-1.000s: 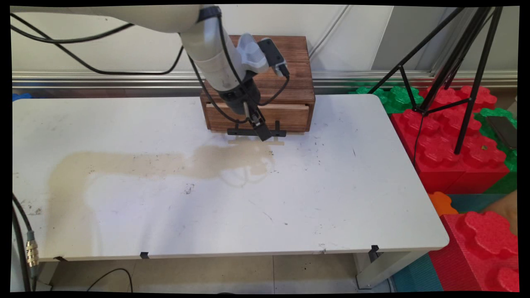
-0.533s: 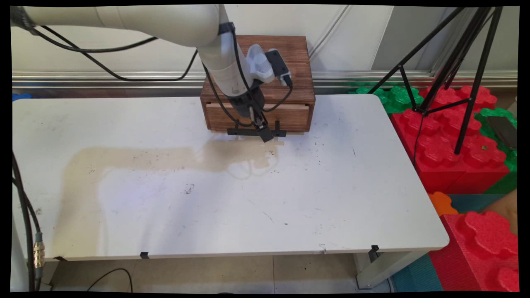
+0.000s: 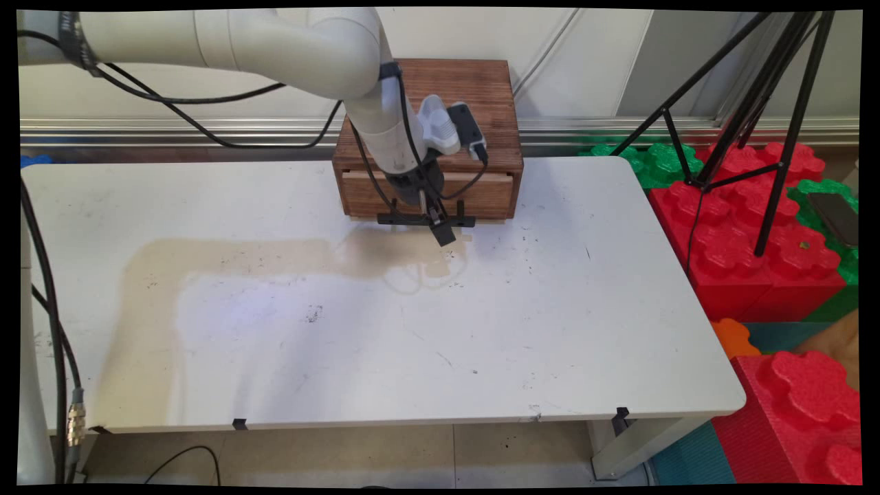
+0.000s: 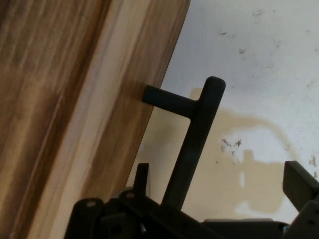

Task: Open the drawer

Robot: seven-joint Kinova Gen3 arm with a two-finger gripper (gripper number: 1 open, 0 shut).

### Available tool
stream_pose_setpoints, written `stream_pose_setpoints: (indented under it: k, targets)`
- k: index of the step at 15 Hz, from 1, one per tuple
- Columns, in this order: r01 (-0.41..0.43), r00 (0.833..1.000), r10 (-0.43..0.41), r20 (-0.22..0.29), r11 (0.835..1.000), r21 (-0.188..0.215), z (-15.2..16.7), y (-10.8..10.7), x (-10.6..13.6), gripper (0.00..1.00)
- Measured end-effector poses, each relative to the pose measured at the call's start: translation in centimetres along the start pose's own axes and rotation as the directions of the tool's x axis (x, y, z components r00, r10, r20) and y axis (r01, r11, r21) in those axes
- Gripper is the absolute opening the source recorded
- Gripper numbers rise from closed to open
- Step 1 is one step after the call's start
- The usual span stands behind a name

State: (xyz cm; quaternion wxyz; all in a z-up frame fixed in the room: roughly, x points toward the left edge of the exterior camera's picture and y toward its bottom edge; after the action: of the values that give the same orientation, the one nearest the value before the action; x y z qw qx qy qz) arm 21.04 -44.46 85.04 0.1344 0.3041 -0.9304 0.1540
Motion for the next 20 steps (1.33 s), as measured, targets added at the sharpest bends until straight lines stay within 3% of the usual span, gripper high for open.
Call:
stream_pose_setpoints:
  k: [9, 20]
  targets:
    - [-0.005, 1.000, 0.006, 0.014, 0.999, -0.046, 3.0, 0.3, -0.5, 1.00]
    - [0.018, 0.999, -0.015, 0.028, 0.995, -0.098, 2.9, 2.5, -1.2, 1.00]
